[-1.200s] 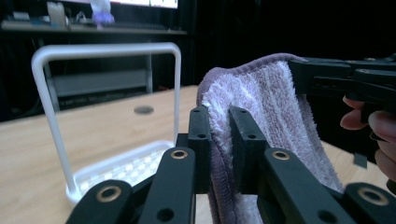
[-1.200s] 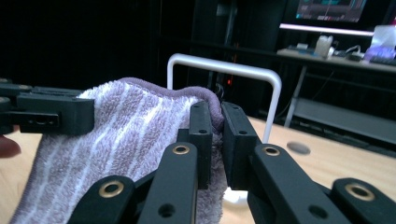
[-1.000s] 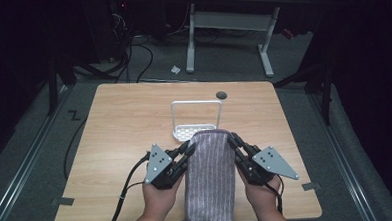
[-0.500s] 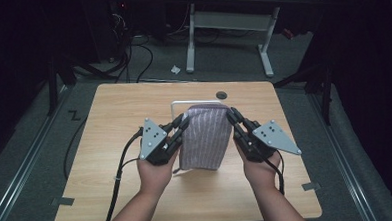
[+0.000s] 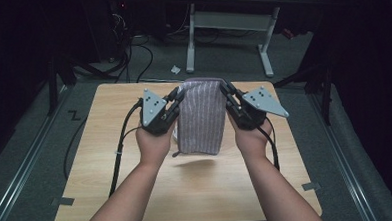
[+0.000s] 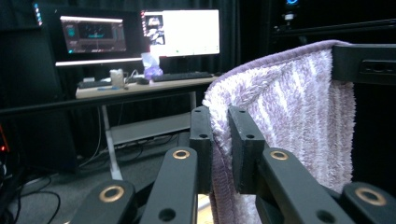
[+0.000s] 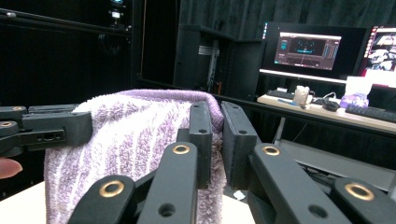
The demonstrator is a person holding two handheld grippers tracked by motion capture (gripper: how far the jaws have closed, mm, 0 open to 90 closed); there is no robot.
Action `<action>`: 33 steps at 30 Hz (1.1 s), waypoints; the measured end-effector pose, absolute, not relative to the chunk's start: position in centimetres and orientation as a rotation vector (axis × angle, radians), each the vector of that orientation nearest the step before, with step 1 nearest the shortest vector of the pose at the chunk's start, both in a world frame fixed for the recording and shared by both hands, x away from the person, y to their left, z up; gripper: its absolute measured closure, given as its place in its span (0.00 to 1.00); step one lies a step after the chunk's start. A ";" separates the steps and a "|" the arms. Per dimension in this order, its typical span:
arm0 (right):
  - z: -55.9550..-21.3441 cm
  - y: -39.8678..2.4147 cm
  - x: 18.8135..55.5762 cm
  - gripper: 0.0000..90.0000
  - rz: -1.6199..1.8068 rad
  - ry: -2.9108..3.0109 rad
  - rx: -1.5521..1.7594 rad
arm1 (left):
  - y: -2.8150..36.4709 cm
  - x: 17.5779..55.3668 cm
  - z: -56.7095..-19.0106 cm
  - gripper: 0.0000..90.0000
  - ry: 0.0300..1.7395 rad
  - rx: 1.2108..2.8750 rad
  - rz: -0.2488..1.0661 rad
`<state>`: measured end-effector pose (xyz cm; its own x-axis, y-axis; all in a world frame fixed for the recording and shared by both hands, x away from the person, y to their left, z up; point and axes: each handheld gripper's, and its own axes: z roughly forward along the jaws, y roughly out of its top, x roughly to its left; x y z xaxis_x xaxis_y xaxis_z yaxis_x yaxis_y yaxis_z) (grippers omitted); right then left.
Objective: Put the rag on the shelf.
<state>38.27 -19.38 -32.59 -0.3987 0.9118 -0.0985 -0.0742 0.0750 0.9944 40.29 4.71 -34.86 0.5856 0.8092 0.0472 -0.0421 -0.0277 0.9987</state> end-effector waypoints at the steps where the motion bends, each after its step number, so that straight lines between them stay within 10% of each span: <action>1: -32.5 -19.3 38.6 0.93 1.455 1.503 0.877 | 4.7 40.7 -34.8 0.90 0.701 1.450 0.774; 33: -33.9 -19.2 52.1 0.93 1.321 1.618 1.059 | 3.5 52.3 -34.4 0.88 0.849 1.627 0.806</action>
<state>52.05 -19.20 -33.90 -0.3501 0.9346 -0.0631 0.1255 0.1135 0.9856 52.26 3.48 -34.37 0.5154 0.8533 0.0794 0.1237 -0.1657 0.9784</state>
